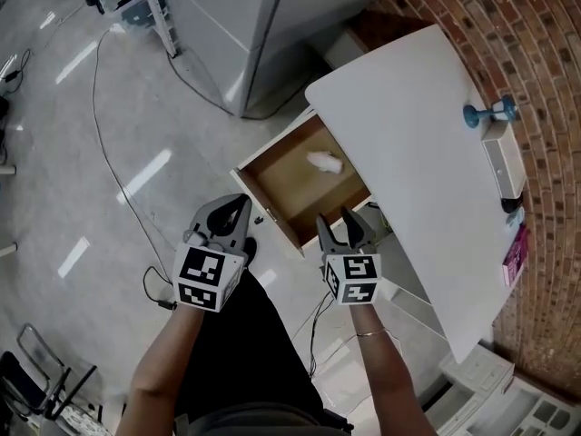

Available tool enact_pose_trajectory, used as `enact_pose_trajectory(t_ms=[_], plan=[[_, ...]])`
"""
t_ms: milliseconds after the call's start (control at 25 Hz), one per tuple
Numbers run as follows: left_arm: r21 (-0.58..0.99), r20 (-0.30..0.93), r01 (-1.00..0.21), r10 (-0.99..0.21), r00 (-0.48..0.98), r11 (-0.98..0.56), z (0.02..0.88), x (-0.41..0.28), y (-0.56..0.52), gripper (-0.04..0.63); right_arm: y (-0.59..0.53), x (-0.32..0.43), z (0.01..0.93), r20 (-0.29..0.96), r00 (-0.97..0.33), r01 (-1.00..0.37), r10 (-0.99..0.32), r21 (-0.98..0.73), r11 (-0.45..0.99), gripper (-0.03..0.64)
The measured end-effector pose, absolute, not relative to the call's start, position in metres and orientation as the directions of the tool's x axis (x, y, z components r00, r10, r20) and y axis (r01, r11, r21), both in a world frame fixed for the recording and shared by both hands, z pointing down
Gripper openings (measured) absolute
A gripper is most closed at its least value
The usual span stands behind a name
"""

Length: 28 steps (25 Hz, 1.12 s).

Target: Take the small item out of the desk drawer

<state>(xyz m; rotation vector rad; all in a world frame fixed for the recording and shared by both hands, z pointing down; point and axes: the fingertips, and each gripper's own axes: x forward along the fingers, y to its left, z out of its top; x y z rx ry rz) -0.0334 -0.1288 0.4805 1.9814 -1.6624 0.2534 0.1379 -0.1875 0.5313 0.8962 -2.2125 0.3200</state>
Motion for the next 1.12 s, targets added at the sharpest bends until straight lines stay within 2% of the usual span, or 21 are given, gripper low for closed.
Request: enact_pose_trajectory(t_ms=[240,720,1120], plan=[[0.308,0.495,-0.947,-0.836,0.238,-0.087,0.522,-0.041,-0.144,0.021,-0.206,0.136,0.568,0.754,-0.439,-0.67,-0.489,0.089,0.737,0.216],[0.354,0.508,-0.93,-0.814,0.282,-0.101,0.559,-0.044,-0.173,0.021,-0.242,0.11,0.626,0.833,-0.352,-0.544,-0.426,0.188,0.818,0.221],[0.386,0.512,-0.918,-0.806,0.298,-0.094,0.572,-0.056,-0.192,0.021,-0.285,0.114,0.657,0.879,-0.207,-0.472,-0.43,0.295,0.831,0.232]])
